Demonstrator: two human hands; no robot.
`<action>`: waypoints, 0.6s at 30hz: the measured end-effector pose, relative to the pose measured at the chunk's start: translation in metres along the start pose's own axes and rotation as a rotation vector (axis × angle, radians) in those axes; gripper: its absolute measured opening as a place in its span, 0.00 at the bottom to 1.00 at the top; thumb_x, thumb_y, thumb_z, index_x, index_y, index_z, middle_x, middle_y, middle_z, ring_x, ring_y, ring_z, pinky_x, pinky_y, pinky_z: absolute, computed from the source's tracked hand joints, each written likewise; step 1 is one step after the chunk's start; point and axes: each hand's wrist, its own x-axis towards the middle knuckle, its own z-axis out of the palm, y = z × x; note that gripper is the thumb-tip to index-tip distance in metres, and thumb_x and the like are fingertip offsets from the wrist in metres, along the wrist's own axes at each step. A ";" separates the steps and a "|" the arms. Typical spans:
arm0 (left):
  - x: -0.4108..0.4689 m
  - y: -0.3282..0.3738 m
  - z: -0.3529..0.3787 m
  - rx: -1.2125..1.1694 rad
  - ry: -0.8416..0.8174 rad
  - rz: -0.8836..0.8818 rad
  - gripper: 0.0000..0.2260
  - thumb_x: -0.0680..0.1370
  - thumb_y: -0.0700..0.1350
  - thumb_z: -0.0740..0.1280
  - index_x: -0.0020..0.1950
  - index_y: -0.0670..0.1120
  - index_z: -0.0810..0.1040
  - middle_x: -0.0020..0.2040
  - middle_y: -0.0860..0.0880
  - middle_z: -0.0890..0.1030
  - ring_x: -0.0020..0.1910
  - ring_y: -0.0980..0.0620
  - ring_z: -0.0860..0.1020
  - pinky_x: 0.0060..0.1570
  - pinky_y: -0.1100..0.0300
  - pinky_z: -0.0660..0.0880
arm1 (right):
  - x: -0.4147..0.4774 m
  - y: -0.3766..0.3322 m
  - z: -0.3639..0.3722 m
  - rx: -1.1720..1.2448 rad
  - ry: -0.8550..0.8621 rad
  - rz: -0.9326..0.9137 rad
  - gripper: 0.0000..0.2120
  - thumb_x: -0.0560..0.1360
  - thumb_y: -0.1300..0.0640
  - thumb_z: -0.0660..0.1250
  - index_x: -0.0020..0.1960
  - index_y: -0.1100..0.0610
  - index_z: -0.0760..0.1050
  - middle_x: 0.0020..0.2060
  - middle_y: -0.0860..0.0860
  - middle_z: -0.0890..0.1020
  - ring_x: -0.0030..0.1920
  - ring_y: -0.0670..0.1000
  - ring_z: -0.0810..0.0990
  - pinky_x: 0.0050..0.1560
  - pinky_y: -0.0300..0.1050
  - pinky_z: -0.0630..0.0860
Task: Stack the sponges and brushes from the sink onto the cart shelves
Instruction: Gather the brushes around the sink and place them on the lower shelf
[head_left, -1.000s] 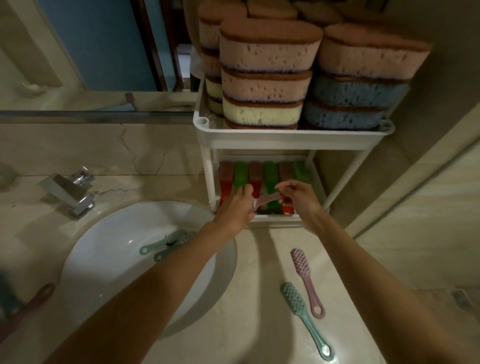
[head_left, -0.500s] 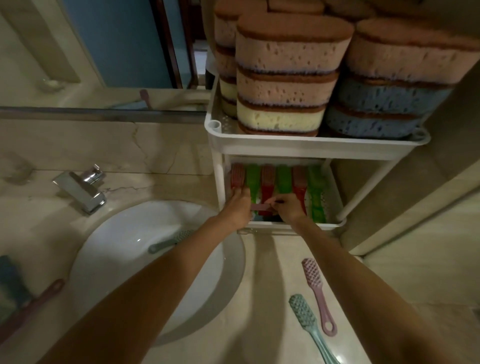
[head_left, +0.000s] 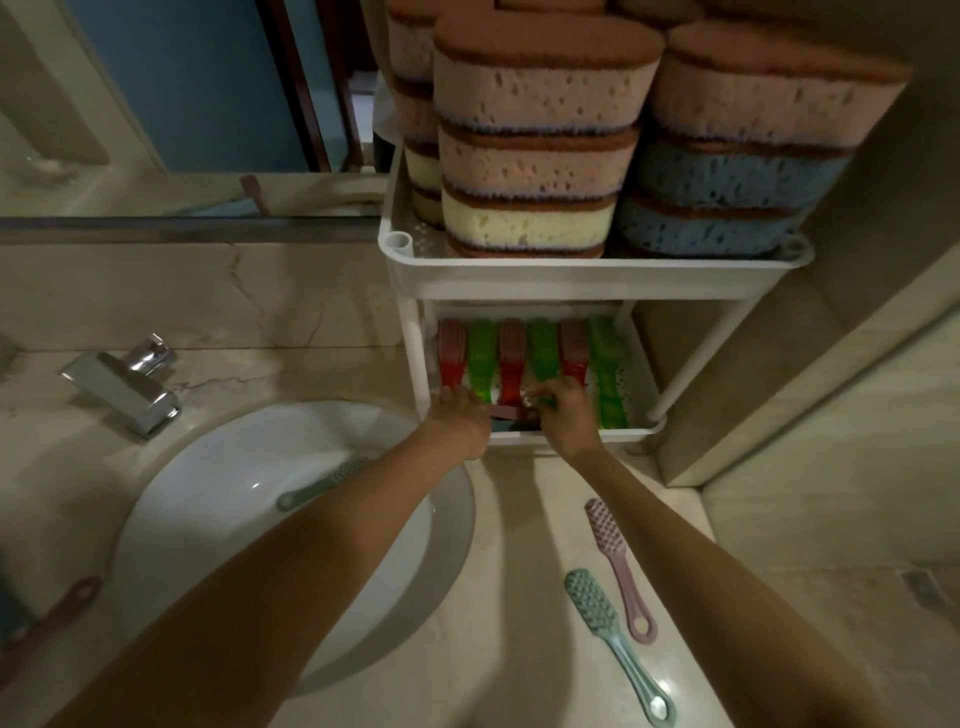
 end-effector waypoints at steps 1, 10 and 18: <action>-0.001 0.000 0.001 -0.022 0.007 0.001 0.22 0.79 0.40 0.57 0.73 0.35 0.59 0.72 0.36 0.61 0.70 0.38 0.62 0.71 0.47 0.58 | -0.008 -0.001 -0.005 0.014 0.036 -0.004 0.13 0.72 0.73 0.61 0.51 0.66 0.80 0.55 0.62 0.78 0.58 0.58 0.75 0.59 0.41 0.67; -0.047 0.024 0.012 -0.479 0.411 0.102 0.19 0.77 0.33 0.57 0.69 0.39 0.66 0.68 0.40 0.68 0.67 0.42 0.66 0.66 0.51 0.65 | -0.111 0.036 -0.021 0.157 0.266 0.317 0.06 0.73 0.64 0.63 0.49 0.63 0.75 0.45 0.59 0.79 0.45 0.58 0.77 0.43 0.41 0.67; -0.086 0.087 0.077 -0.410 0.037 0.534 0.12 0.78 0.39 0.59 0.61 0.43 0.72 0.62 0.45 0.70 0.63 0.46 0.69 0.63 0.50 0.68 | -0.175 0.083 -0.013 -0.212 0.017 0.560 0.16 0.73 0.53 0.65 0.54 0.64 0.75 0.51 0.61 0.76 0.54 0.62 0.75 0.49 0.51 0.73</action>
